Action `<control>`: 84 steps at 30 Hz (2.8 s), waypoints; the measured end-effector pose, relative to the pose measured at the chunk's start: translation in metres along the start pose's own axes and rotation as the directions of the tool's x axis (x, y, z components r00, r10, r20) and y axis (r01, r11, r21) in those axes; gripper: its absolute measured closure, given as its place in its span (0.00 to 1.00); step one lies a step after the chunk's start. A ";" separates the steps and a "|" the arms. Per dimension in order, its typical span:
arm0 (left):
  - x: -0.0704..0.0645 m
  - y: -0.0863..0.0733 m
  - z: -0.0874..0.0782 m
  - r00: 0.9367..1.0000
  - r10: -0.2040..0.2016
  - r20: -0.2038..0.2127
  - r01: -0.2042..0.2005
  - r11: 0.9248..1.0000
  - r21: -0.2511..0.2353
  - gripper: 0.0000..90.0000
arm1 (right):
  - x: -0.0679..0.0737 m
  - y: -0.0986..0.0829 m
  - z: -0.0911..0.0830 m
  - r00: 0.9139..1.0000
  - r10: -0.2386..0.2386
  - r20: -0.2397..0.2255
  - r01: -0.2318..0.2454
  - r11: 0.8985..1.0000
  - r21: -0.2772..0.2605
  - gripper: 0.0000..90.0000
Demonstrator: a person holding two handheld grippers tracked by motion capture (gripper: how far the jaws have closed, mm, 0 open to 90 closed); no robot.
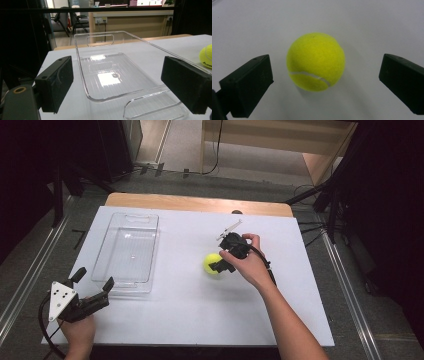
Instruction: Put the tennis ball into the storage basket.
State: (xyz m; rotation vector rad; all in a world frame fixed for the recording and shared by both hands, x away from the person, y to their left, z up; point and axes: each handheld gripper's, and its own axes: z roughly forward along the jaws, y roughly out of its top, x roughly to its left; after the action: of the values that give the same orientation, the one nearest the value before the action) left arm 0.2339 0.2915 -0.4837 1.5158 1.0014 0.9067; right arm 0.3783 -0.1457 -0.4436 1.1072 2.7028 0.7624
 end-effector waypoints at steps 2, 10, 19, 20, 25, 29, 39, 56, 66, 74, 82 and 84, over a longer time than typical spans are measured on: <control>0.000 0.000 0.000 1.000 0.000 0.000 0.000 1.000 0.000 0.13 | 0.000 0.000 0.002 1.000 -0.003 -0.006 0.003 1.000 0.002 0.00; 0.000 0.000 0.000 1.000 0.001 0.001 -0.001 1.000 0.000 0.13 | 0.002 0.002 0.013 1.000 0.015 -0.023 -0.014 0.999 0.040 0.00; 0.000 0.000 0.000 1.000 0.001 0.002 -0.001 1.000 -0.001 0.13 | 0.001 0.004 0.022 0.998 0.041 -0.038 -0.038 0.997 0.069 0.13; 0.000 0.000 0.000 1.000 0.001 0.002 -0.001 1.000 -0.001 0.13 | 0.001 0.004 0.022 0.998 0.041 -0.038 -0.038 0.997 0.069 0.13; 0.000 0.000 0.000 1.000 0.001 0.002 -0.001 1.000 -0.001 0.13 | 0.002 0.006 0.026 0.998 0.043 -0.051 -0.039 0.997 0.073 0.13; 0.000 0.000 0.000 1.000 0.003 0.002 -0.003 1.000 0.001 0.13 | 0.003 0.006 0.031 0.998 0.047 -0.051 -0.043 0.995 0.093 0.13; 0.000 0.000 0.000 1.000 0.000 0.002 0.000 1.000 0.000 0.13 | 0.006 0.008 0.042 0.998 0.062 -0.028 -0.057 0.988 0.141 0.14; 0.000 0.000 0.000 1.000 0.002 0.003 -0.002 1.000 -0.001 0.13 | 0.007 0.007 0.044 0.999 0.024 -0.027 -0.020 0.987 0.158 0.26; 0.000 0.000 0.000 1.000 0.001 0.003 -0.001 1.000 -0.002 0.13 | 0.007 0.007 0.036 0.999 0.033 -0.031 -0.029 0.991 0.134 0.26; 0.000 0.000 0.000 1.000 0.003 0.004 -0.003 1.000 -0.002 0.13 | 0.009 0.014 0.029 0.999 0.027 -0.033 -0.023 0.992 0.121 0.26; 0.000 0.000 0.000 1.000 0.000 0.003 0.000 1.000 -0.003 0.13 | 0.012 0.022 0.024 0.999 0.004 -0.034 0.000 0.993 0.120 0.26; 0.000 0.000 0.000 1.000 0.000 0.001 0.000 1.000 -0.001 0.13 | 0.013 0.026 0.022 0.999 0.002 -0.032 0.002 0.993 0.120 0.26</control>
State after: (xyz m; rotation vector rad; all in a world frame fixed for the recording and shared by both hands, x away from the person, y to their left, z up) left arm 0.2343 0.2914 -0.4837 1.5157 0.9998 0.9060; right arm 0.3911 -0.1122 -0.4486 1.1285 2.8084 0.6295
